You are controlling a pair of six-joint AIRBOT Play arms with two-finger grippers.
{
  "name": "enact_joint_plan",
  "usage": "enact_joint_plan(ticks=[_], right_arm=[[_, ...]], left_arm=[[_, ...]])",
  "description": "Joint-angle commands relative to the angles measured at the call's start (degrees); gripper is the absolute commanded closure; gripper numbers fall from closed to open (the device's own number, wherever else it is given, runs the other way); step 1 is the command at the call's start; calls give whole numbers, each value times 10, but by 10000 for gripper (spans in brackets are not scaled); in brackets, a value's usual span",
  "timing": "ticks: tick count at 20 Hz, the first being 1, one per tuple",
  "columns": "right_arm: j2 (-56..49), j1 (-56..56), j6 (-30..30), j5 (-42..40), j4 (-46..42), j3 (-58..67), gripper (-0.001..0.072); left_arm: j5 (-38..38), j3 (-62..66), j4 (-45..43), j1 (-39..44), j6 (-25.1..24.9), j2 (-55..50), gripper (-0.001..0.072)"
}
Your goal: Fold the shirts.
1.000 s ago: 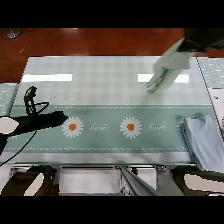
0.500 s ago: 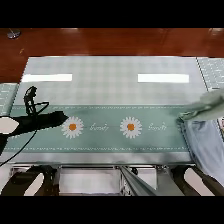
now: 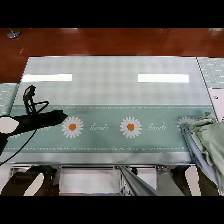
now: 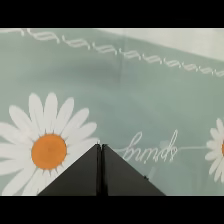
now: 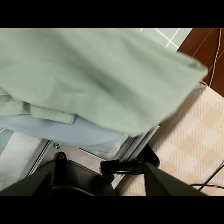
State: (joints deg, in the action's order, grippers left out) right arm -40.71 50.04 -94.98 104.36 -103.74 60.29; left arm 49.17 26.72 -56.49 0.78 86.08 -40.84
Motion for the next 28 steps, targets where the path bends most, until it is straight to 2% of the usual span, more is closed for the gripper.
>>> enact_joint_plan(ticks=[1,2,3,4,5,7,8,10,12,16,18,21,28], right_arm=[[-52,12,2,-33,37,44,101],[-82,5,2,-44,76,89,163],[-110,-10,0,-48,117,134,279],[-142,-34,-1,-57,174,183,439],[-172,-69,-1,-69,226,226,543],[-226,-178,-2,-125,303,299,591],[-248,-249,0,-165,326,323,687],[-284,-394,3,-256,332,337,688],[-327,-525,12,-318,311,337,688],[-441,-696,-11,-355,177,295,688],[-494,-716,-56,-343,115,281,688],[-527,-711,-113,-331,92,281,687],[-526,-708,-113,-330,78,281,687]], left_arm=[[-44,19,0,-7,-28,-5,685],[-43,48,0,-14,-36,-14,685],[-36,85,0,-24,-41,-27,685],[-26,136,0,-32,-45,-45,685],[-12,190,0,-35,-46,-66,685],[26,320,0,-29,-47,-119,685],[47,383,0,-22,-53,-146,686],[92,501,-1,5,-59,-200,686],[121,553,-23,41,-59,-232,686],[122,488,-161,101,-24,-268,685],[132,455,-207,89,-24,-289,685],[156,450,-211,59,-24,-306,685],[162,451,-211,47,-23,-310,684]])
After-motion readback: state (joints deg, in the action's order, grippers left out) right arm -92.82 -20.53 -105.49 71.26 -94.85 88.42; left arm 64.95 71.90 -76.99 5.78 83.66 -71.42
